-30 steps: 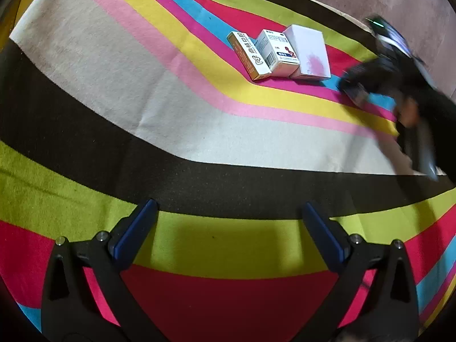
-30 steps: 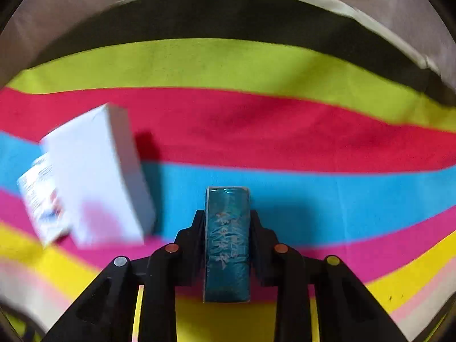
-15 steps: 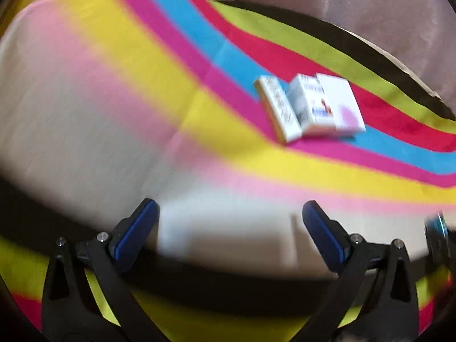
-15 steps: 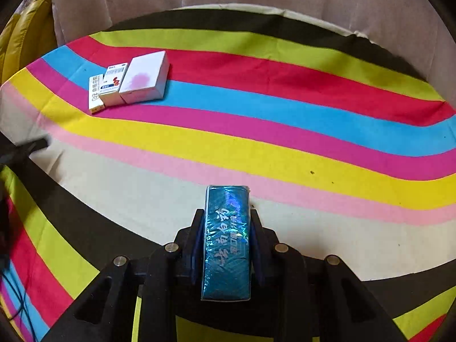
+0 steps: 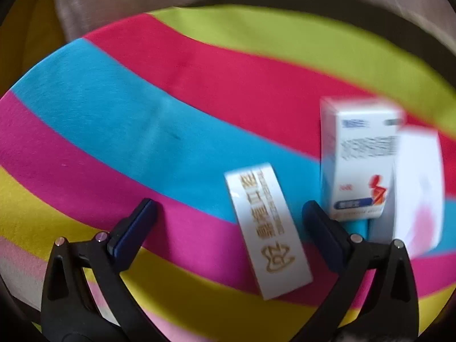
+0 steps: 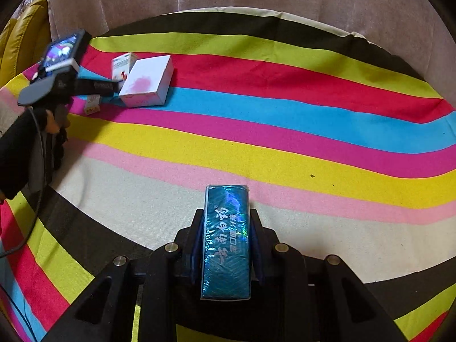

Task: Organize rigid objects
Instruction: 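Grasp the white DING ZHI DENTAL box with the left tool, then carry the dental box and teal box over the storage box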

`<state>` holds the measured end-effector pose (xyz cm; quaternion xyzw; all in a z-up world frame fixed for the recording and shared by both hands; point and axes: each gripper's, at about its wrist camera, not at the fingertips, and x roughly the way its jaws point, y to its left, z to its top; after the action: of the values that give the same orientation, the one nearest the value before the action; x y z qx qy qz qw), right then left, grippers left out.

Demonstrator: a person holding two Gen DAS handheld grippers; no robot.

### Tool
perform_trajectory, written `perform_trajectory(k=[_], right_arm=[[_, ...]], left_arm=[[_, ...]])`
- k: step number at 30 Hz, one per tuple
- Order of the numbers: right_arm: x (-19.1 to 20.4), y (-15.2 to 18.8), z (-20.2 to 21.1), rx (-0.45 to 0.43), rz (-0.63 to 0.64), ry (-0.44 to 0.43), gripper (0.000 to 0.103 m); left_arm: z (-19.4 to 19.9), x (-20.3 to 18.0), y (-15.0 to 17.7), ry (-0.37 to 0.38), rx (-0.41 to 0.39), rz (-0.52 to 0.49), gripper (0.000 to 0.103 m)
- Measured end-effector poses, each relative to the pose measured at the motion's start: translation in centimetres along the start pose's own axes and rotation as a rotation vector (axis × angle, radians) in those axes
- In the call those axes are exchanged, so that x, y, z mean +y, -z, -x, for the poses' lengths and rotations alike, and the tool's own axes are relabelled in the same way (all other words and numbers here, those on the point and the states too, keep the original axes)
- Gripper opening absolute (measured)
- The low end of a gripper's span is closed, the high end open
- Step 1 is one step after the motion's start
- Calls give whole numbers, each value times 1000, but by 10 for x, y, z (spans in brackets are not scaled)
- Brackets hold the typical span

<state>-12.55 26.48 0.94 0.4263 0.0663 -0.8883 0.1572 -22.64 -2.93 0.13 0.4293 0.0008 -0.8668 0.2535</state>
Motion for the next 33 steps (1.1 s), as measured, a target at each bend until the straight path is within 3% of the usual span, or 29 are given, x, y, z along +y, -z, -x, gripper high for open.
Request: perform_trajectory(k=[1,2,3,6,8,9,13,17,21,24,33], right_arm=[[0,0,1,0,-1,1,30],[0,1,1,-1,-1,0,30],[0,0,1,0,1,3,30],[0,1,1,-1,1,3,30],[-1,1,1,-1,-3,0,30],[0,0,1,-1,-3,0,30],[0,0,2,-1,-6,-2,30],[0,1,4,0,-5,0,30],[-2,0,4,0,-10,-4,30],[-2,0,3,0,-9,-3,30],[-3,0,3,-1,-18,-10,30]], left_arm=[[4,-2,9,47,-6,-42,83],[10,1,14,107,-9,-46,39],[15,6,21,175,11,-47,35],[40,30,56,375,26,-48,34],[63,47,89,435,26,-103,34],[73,56,103,511,33,-119,34],[99,81,142,583,36,-189,35],[98,90,147,559,14,-212,36],[97,91,151,528,-15,-188,55],[94,94,150,494,-21,-209,56],[90,88,143,502,-16,-195,56]])
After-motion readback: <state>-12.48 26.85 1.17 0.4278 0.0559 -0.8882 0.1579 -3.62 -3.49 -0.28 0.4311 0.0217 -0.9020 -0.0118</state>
